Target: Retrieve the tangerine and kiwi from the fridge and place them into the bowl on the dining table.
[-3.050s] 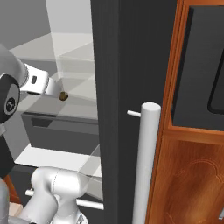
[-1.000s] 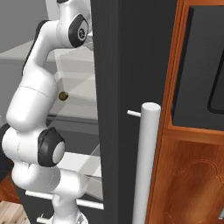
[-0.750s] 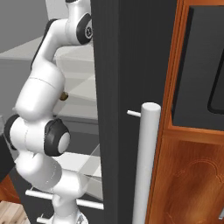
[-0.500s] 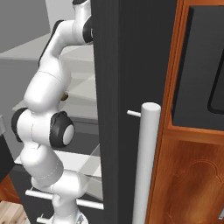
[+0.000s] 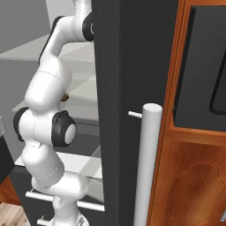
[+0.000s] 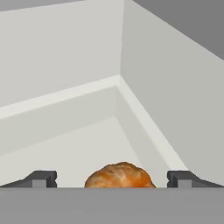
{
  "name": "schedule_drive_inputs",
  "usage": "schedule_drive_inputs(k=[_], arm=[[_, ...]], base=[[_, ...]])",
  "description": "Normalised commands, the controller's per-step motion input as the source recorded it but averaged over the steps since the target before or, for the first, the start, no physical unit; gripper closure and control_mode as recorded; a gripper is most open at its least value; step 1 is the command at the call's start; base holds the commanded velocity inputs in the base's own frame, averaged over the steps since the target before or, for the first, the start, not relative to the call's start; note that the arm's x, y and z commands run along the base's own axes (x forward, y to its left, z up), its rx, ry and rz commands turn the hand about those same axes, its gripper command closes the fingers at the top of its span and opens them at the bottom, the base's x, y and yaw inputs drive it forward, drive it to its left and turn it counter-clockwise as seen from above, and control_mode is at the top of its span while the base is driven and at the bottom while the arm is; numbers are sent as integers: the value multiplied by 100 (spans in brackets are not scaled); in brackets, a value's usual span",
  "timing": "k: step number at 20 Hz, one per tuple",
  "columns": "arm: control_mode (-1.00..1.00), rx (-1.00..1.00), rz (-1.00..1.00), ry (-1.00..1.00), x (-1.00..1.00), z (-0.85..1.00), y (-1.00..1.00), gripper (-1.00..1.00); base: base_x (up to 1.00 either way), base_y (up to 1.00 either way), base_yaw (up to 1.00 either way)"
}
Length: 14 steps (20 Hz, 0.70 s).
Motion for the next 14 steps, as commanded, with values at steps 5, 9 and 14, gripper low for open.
schedule_drive_inputs(k=[5, 9, 14], arm=[[-100, 0, -3, 0, -8, -11, 0, -100], [-100, 0, -2, 0, -3, -31, 0, -100], [-100, 0, -3, 0, 0, -32, 0, -100]], base=[[0, 0, 0], [0, 0, 0], [0, 0, 0]])
